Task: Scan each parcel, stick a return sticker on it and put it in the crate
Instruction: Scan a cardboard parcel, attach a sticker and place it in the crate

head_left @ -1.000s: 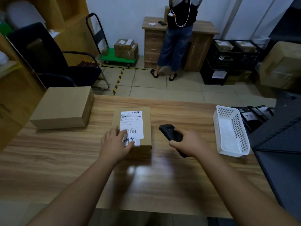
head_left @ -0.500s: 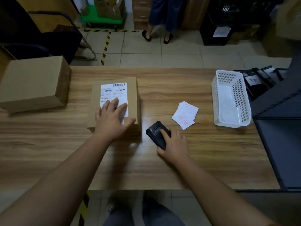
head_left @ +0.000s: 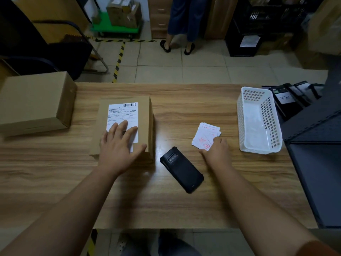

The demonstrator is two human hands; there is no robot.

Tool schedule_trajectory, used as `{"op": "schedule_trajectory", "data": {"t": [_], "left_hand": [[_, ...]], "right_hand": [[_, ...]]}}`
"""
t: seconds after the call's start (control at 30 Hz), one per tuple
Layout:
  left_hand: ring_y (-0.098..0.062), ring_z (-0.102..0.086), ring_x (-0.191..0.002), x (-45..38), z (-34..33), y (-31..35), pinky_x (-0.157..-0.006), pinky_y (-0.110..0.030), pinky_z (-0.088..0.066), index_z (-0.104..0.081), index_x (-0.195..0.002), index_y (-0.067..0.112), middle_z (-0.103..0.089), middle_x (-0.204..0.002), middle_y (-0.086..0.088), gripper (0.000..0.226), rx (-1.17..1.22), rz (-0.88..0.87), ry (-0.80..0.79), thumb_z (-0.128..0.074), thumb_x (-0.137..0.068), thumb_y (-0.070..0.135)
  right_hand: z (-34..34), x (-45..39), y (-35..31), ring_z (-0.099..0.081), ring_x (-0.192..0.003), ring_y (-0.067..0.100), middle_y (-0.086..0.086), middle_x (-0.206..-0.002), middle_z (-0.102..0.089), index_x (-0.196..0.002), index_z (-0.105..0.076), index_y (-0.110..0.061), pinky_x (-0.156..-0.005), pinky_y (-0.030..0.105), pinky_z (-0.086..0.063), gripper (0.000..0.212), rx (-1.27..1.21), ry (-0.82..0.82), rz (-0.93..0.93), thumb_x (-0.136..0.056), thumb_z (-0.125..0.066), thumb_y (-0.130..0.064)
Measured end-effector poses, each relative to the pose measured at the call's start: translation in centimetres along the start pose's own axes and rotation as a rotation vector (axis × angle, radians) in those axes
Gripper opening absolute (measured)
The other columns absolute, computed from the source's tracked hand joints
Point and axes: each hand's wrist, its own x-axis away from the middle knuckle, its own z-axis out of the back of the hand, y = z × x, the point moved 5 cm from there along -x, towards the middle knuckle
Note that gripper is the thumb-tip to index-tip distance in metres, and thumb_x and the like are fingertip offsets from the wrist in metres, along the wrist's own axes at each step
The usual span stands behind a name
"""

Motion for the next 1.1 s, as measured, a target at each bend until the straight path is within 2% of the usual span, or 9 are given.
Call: {"op": "schedule_trajectory", "data": {"t": [0.1, 0.2, 0.27, 0.37, 0.57, 0.7, 0.8, 0.93, 1.1], "left_hand": [[-0.027, -0.024, -0.145, 0.0, -0.1, 0.0, -0.113, -0.05, -0.018, -0.049, -0.137, 0.031, -0.034, -0.155, 0.0, 0.08, -0.002, -0.005, 0.0, -0.027, -0.076, 0.078], [-0.026, -0.024, -0.145, 0.1, -0.1, 0.0, -0.114, -0.05, -0.018, -0.049, -0.138, 0.032, -0.034, -0.155, 0.001, 0.08, -0.013, -0.003, -0.003, -0.026, -0.076, 0.078], [-0.026, -0.023, -0.145, 0.1, -0.1, 0.0, -0.114, -0.051, -0.018, -0.048, -0.139, 0.032, -0.033, -0.155, 0.001, 0.081, -0.019, -0.003, -0.008, -0.025, -0.076, 0.078], [-0.026, -0.022, -0.146, 0.0, 0.0, 0.0, -0.115, -0.051, -0.017, -0.047, -0.139, 0.032, -0.032, -0.156, 0.001, 0.081, -0.016, -0.005, -0.013, -0.024, -0.077, 0.079], [-0.026, -0.021, -0.146, 0.0, 0.0, -0.1, -0.115, -0.051, -0.016, -0.046, -0.14, 0.033, -0.031, -0.156, 0.001, 0.082, -0.028, -0.012, -0.022, -0.022, -0.077, 0.079], [-0.025, -0.02, -0.146, 0.0, -0.1, -0.1, -0.115, -0.051, -0.016, -0.045, -0.14, 0.033, -0.03, -0.156, 0.002, 0.082, -0.02, -0.008, -0.028, -0.022, -0.077, 0.079], [-0.024, -0.016, -0.148, 0.0, 0.0, 0.0, -0.117, -0.049, -0.013, -0.043, -0.142, 0.034, -0.027, -0.158, 0.003, 0.085, -0.004, -0.004, -0.05, -0.02, -0.075, 0.081], [-0.021, -0.008, -0.149, 0.1, 0.1, -0.1, -0.118, -0.047, -0.007, -0.036, -0.146, 0.037, -0.018, -0.161, 0.005, 0.089, 0.005, -0.001, -0.09, -0.015, -0.073, 0.083], [-0.02, -0.004, -0.15, 0.1, 0.2, -0.1, -0.119, -0.047, -0.005, -0.031, -0.148, 0.039, -0.013, -0.162, 0.006, 0.09, 0.043, -0.006, -0.13, -0.014, -0.071, 0.084]], "right_hand": [[0.2, -0.7, 0.5, -0.05, -0.118, 0.027, 0.008, -0.127, -0.049, -0.125, -0.048, -0.012, -0.093, 0.04, -0.045, 0.067, -0.284, -0.017, -0.098, -0.071, -0.085, -0.024], [0.6, -0.9, 1.4, -0.059, -0.099, 0.023, 0.007, -0.117, -0.058, -0.11, -0.052, -0.012, -0.076, 0.035, -0.048, 0.042, -0.461, -0.045, -0.185, -0.077, -0.078, -0.012], [1.2, -1.0, 1.7, -0.057, -0.083, 0.019, 0.006, -0.107, -0.064, -0.104, -0.056, -0.009, -0.065, 0.031, -0.044, 0.026, -0.482, -0.064, -0.198, -0.083, -0.072, -0.012], [1.9, -1.4, 2.1, -0.057, -0.079, 0.018, 0.009, -0.103, -0.07, -0.099, -0.066, -0.008, -0.06, 0.029, -0.04, 0.017, -0.47, -0.083, -0.196, -0.086, -0.07, -0.018], [2.8, -1.9, 1.3, -0.055, -0.075, 0.021, 0.016, -0.102, -0.071, -0.101, -0.071, -0.003, -0.06, 0.03, -0.035, 0.03, -0.202, -0.18, -0.086, -0.098, -0.055, -0.028], [3.6, -1.9, 1.6, -0.061, -0.099, 0.027, 0.012, -0.116, -0.068, -0.119, -0.065, -0.007, -0.074, 0.029, -0.037, 0.03, -0.308, -0.107, -0.057, -0.091, -0.064, -0.018], [4.6, -1.7, 2.0, -0.058, -0.09, 0.024, 0.01, -0.105, -0.068, -0.104, -0.066, -0.011, -0.072, 0.03, -0.036, 0.018, -0.38, -0.029, -0.063, -0.088, -0.067, -0.018], [4.7, -1.9, 1.8, -0.055, -0.085, 0.023, 0.013, -0.101, -0.068, -0.109, -0.07, -0.006, -0.072, 0.03, -0.037, 0.029, -0.309, -0.15, -0.052, -0.099, -0.053, -0.028], [4.0, -2.1, 1.8, -0.057, -0.098, 0.025, 0.013, -0.121, -0.065, -0.121, -0.066, -0.007, -0.077, 0.029, -0.036, 0.034, -0.207, -0.267, -0.022, -0.103, -0.045, -0.026]]}}
